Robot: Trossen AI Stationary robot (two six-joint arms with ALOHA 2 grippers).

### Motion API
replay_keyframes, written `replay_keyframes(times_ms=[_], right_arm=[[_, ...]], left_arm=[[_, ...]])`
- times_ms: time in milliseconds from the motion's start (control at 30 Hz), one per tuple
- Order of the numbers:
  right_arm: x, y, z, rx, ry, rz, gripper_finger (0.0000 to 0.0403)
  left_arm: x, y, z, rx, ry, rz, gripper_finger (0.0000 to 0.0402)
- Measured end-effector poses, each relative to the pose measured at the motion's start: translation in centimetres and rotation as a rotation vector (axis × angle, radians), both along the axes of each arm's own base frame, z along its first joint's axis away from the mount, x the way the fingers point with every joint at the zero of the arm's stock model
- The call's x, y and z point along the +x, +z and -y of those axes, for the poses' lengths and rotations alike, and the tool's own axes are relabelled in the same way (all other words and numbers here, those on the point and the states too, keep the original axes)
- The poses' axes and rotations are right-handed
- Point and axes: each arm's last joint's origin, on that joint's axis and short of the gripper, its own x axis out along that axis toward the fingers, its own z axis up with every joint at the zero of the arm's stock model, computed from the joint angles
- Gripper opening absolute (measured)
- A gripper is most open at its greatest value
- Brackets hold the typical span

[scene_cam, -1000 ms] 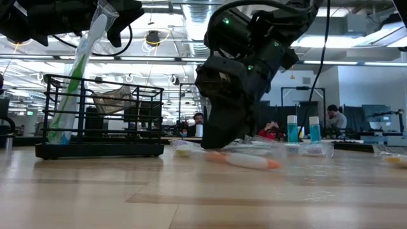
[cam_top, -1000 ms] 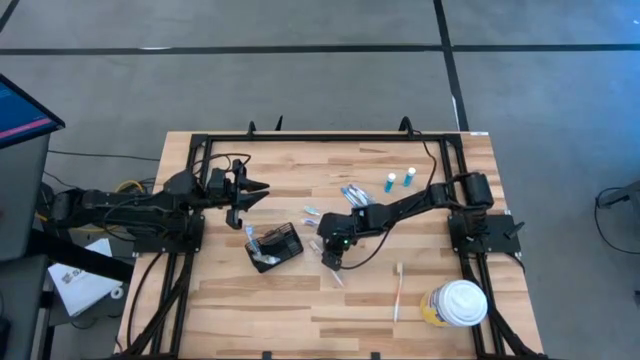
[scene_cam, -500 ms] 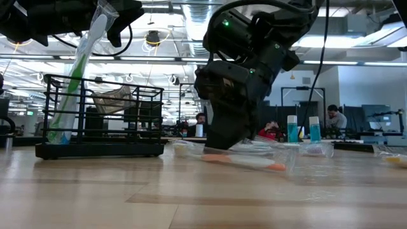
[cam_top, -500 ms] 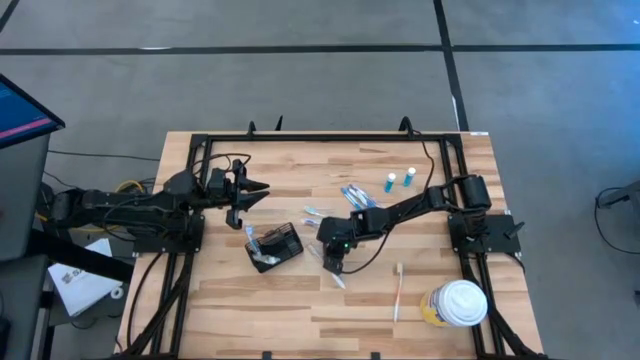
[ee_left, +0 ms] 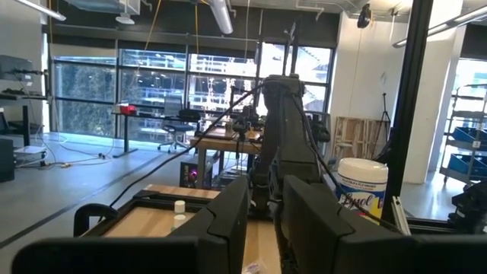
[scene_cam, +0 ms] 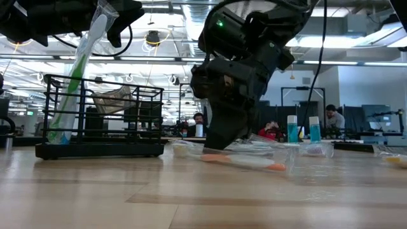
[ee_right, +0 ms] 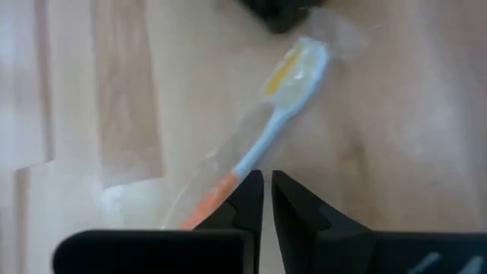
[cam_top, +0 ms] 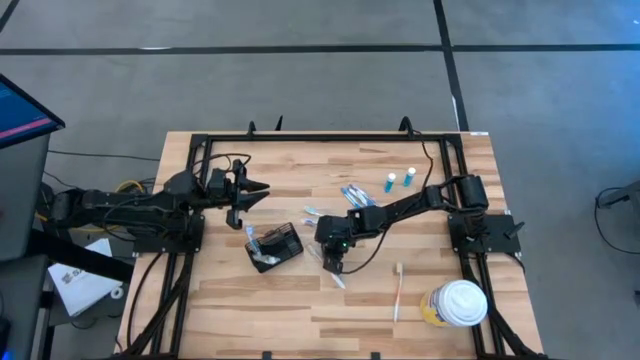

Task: Pick & Place toothbrushing station
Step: Put the left orange toothbrush into the bottom left section of the mesh organizer

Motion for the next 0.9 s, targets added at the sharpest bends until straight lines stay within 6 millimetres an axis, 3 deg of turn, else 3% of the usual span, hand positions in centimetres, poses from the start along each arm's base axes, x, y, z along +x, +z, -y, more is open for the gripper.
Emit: replay_keyframes(times_ms=[467, 900], right_arm=[[0.1, 0.2, 0.3, 0.044, 0.02, -0.003, 0.0057], [1.2, 2.6, -0.1, 0.071, 0.122, -0.009, 0.0058]], left_arm=[[0.0, 0.0, 0.0, 0.0, 0.0, -0.002, 0.0081], [0.0, 0.0, 0.0, 0.0, 0.0, -0.003, 0.0081]])
